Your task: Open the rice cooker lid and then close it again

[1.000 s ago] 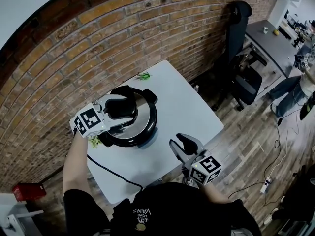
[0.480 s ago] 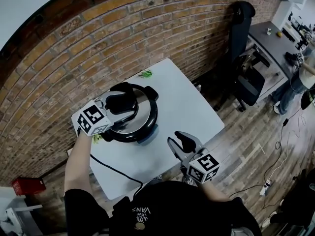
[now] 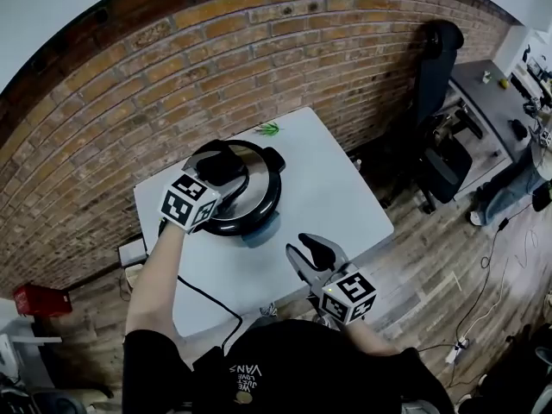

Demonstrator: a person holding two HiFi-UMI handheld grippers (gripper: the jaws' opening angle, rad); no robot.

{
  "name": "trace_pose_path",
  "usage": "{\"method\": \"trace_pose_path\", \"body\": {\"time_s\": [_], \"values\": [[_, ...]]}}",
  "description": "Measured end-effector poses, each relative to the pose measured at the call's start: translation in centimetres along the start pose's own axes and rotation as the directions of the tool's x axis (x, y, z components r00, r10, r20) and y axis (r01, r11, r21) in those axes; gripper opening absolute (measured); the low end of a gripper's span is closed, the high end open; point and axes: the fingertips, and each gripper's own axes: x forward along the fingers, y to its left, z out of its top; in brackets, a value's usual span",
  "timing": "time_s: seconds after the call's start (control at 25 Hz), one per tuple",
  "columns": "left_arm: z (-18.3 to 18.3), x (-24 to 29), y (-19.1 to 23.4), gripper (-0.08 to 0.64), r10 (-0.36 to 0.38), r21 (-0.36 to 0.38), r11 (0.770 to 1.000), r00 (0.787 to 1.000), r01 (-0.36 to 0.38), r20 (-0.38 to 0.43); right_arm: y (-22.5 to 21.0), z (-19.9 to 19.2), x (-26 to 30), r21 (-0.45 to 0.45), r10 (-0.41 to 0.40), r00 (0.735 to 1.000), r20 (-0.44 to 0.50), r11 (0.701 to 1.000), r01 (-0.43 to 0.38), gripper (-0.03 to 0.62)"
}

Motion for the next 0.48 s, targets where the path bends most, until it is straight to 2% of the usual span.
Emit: {"method": "trace_pose_path", "body": {"time_s": [0.2, 0.36, 0.48], "values": [[-0.4, -0.4, 0.3, 0.282, 0.030, -0.040, 0.999, 1.000, -0.030, 0.006, 0.4, 0.2, -1.0, -0.013, 0.029, 1.000, 0.001, 0.999, -0.029, 0.147], [-0.9, -2.7, 0.5, 0.288, 0.140, -0.070, 0.988, 0.989, -0.136, 0.056, 0.6, 0.3, -2.2, -0.032, 0.052, 0.999, -0.002, 0.998, -0.052, 0.147], [-0.9, -5.2, -0.2, 0.293, 0.244, -0.098, 0.967, 0.964, -0.233, 0.109, 0.6, 0.4, -3.0, -0.049, 0.066, 0.998, -0.005, 0.997, -0.066, 0.147]]}}
